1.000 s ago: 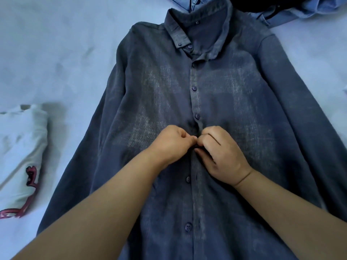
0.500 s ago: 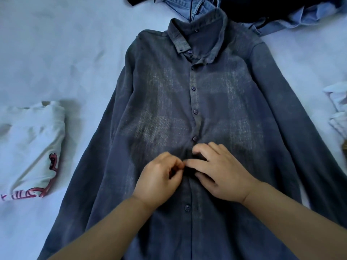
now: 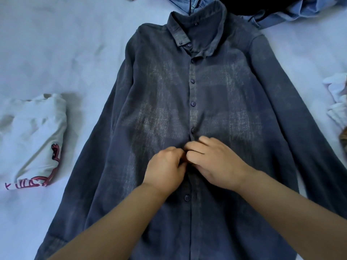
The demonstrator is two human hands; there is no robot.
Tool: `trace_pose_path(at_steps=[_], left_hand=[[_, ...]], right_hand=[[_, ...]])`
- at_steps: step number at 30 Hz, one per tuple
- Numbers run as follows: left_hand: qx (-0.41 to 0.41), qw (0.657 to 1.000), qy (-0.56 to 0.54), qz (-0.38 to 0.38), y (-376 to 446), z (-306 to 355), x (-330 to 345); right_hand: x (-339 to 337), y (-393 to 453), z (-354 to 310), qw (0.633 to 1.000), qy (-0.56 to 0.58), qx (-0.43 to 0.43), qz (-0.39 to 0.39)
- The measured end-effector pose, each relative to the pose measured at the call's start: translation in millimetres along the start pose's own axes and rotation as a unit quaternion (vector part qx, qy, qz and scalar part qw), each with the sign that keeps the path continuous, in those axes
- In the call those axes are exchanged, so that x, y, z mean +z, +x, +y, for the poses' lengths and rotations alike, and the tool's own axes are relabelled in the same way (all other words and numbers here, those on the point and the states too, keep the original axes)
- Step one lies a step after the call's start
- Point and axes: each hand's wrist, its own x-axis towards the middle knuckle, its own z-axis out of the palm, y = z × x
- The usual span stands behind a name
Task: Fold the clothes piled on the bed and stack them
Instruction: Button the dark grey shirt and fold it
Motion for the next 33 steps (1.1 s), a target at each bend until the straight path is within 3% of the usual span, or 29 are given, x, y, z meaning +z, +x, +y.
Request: trace_pose_path(at_steps=[2, 7, 15, 22, 28, 33], left_hand=[[-0.083, 0.991, -0.093, -0.038, 4.7, 1.0, -6.5], [-0.233, 0.914, -0.299, -0.147, 15.5, 5.2, -17.8], [-0.243, 0.903, -0.276, -0.221, 22.9, 5.9, -30.6], [-0.254, 0.882, -0.281, -0.28, 32.1, 2.9, -37.1], [-0.187, 0.917, -0.259, -0.237, 18.7, 6.6, -30.0], [-0.097, 0.979, -0.119, -0.136, 8.5, 10.7, -17.5]], right_hand=[[7.7, -6.5, -3.4, 0.998, 0.044, 0.028, 0.029], [12.9, -13.3, -7.2, 0.989, 0.082, 0.081, 0.094], [11.3, -5.0, -17.3, 0.984, 0.085, 0.026, 0.153], [13.6, -6.5, -13.0, 0.98, 0.125, 0.087, 0.128], [23.2, -8.6, -7.9, 0.989, 0.031, 0.057, 0.135], [28.5, -7.4, -1.3, 0.987, -0.058, 0.008, 0.148]])
